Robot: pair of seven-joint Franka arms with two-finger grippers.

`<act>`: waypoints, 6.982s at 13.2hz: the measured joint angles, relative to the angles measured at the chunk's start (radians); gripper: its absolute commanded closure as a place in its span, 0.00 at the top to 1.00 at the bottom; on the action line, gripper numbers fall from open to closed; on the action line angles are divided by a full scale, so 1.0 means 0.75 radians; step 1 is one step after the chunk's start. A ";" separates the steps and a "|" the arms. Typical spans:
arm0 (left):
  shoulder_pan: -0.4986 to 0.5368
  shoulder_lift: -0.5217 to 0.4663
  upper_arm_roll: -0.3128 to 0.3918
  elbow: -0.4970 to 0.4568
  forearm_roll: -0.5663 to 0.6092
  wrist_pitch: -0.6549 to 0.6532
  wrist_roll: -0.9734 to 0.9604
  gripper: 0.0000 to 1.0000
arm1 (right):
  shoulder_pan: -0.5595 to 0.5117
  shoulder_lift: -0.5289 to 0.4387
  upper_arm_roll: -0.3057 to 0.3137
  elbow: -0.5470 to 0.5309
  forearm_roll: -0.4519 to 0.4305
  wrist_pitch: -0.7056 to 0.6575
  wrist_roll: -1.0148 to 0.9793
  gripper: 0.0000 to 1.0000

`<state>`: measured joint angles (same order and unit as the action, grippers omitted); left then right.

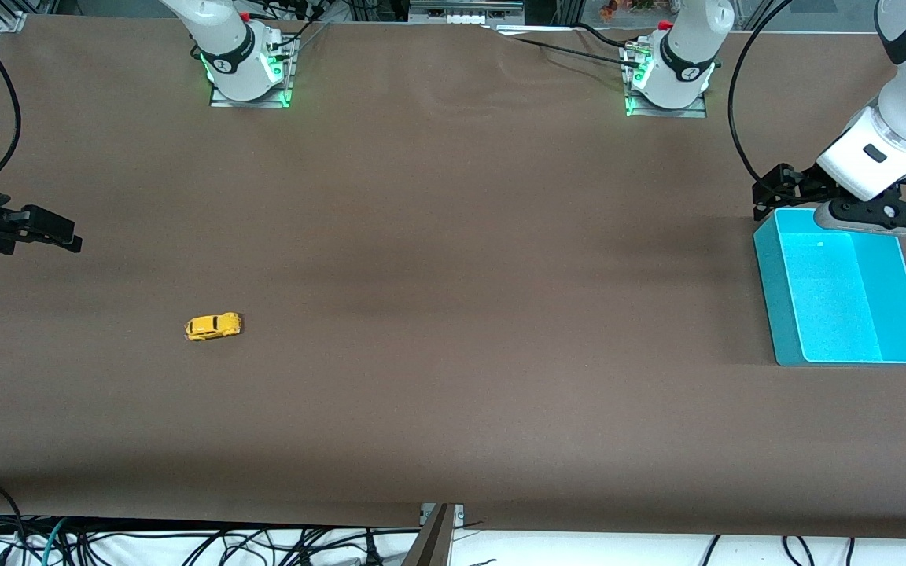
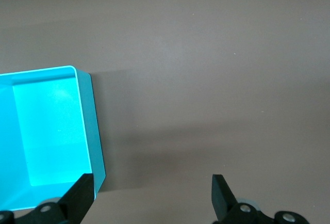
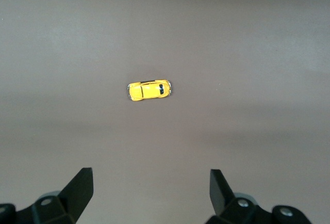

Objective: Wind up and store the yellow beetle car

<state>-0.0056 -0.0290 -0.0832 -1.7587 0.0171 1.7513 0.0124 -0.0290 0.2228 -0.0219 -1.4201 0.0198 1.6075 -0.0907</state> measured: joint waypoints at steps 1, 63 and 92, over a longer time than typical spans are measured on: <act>0.000 0.000 0.000 0.000 0.000 -0.001 0.000 1.00 | 0.000 0.001 0.000 0.000 0.000 0.000 0.000 1.00; 0.002 0.000 0.003 0.004 0.000 -0.010 0.000 1.00 | 0.059 0.518 0.063 -0.535 -0.051 1.099 -2.051 0.98; 0.025 0.067 0.014 0.076 0.000 -0.064 0.000 1.00 | -0.135 0.510 0.061 -0.538 -0.021 1.108 -2.275 0.24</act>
<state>0.0133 0.0215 -0.0730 -1.7021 0.0171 1.7033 0.0124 -0.1304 0.6052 0.0238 -1.8238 0.0041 2.4385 -1.7967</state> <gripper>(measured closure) 0.000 0.590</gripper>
